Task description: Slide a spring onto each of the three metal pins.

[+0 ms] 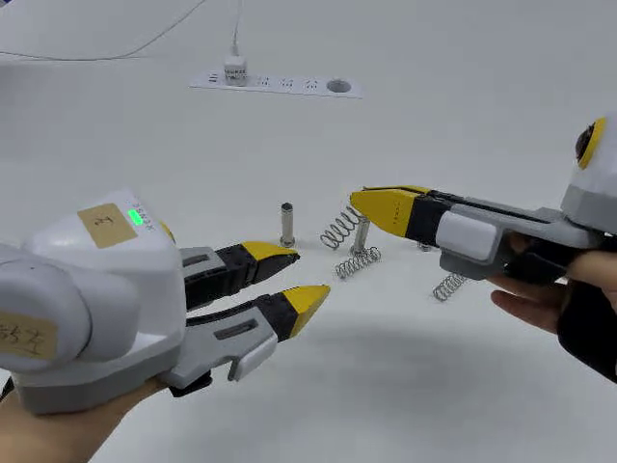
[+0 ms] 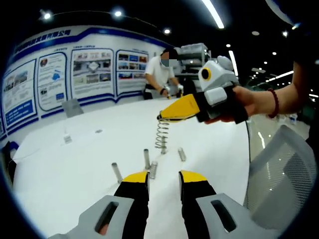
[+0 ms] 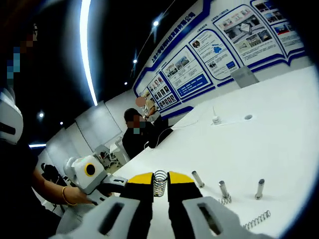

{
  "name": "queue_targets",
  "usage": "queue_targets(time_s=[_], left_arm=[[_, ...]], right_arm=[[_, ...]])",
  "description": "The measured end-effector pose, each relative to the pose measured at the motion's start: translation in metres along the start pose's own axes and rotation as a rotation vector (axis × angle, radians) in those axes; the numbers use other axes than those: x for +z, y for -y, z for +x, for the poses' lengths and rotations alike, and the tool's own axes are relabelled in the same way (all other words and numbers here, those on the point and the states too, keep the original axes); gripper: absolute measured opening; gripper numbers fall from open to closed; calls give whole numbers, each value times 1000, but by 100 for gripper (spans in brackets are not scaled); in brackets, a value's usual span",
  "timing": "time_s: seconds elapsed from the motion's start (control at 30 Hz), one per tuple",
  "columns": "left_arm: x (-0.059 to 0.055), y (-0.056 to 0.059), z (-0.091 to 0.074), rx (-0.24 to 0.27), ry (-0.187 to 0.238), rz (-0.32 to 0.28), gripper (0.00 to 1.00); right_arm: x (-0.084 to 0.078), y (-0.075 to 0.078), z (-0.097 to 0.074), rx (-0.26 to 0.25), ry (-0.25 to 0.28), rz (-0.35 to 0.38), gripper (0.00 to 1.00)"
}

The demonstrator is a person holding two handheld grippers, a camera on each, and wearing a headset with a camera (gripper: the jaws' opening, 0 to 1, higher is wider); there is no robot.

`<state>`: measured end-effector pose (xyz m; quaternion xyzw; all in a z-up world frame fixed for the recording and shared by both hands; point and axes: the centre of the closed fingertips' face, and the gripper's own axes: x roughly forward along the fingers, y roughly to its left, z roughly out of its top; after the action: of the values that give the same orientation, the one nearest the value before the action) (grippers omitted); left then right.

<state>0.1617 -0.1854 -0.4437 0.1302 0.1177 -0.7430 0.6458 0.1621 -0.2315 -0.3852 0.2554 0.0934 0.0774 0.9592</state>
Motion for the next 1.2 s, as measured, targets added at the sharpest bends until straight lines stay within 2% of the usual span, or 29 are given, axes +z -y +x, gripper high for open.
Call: queue_targets(time_s=[0.13,0.33,0.47,0.7,1.0,1.2], left_arm=[[-5,-4,-1,28,-7,-29,27],[-13,-10,-3,62,-31,-50,35],[-17,-13,-3,78,-43,-56,40],[-23,-15,-2,94,-66,-60,47],[-27,-16,-1,93,-70,-86,58],[-30,-18,-1,99,-78,-103,63]], right_arm=[[7,6,4,-12,16,-15,11],[14,16,13,-53,11,-98,11],[16,23,21,-75,13,-112,11],[15,33,36,-113,-7,-166,11],[5,42,60,-134,-67,-277,11],[3,47,73,-133,-81,-294,11]])
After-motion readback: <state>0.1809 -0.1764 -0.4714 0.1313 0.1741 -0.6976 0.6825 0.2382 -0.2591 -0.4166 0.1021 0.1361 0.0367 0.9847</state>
